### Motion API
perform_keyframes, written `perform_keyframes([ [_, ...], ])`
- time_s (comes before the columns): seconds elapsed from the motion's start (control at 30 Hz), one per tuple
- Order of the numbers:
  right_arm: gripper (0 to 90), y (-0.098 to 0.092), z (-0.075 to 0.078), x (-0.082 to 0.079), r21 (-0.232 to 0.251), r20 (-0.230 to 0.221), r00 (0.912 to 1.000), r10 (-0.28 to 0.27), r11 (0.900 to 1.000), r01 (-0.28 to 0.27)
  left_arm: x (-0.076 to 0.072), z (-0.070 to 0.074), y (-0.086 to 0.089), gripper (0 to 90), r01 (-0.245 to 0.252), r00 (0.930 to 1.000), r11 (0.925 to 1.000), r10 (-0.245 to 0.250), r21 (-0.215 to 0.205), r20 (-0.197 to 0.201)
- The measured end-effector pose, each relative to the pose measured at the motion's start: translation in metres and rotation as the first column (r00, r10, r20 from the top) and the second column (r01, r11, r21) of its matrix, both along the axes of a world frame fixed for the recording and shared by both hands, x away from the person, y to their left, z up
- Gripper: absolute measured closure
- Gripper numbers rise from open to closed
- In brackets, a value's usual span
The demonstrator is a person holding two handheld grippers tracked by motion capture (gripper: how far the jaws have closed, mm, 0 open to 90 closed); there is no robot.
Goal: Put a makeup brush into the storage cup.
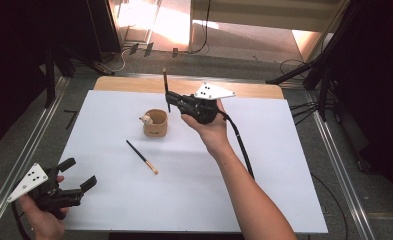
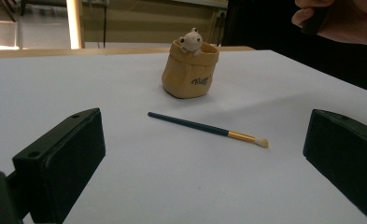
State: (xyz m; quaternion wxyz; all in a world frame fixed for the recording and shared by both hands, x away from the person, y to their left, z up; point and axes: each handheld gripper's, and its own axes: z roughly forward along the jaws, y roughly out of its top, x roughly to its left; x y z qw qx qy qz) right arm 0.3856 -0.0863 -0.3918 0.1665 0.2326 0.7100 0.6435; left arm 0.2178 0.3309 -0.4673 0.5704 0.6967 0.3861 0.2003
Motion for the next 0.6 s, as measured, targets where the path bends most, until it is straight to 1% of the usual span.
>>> perform_keyframes([
  [0.13, 85.5, 0.005, -0.003, 0.003, 0.001, -0.005, 1.0000, 0.000, 1.000, 0.000, 0.000, 0.000, 0.001, 0.0, -0.001, 1.0000, 1.0000, 0.001, -0.003, 0.000],
  [0.33, 85.4, 0.013, -0.010, 0.009, 0.010, -0.025, 0.9997, -0.003, 1.000, 0.003, 0.000, 0.000, 0.001, 0.0, 0.000, 1.0000, 1.0000, 0.000, -0.004, 0.000],
  [0.6, 85.4, 0.019, -0.017, 0.016, 0.008, -0.035, 0.9993, -0.013, 1.000, 0.013, 0.001, 0.000, 0.001, 0.0, 0.001, 1.0000, 0.9999, -0.001, -0.010, 0.000],
])
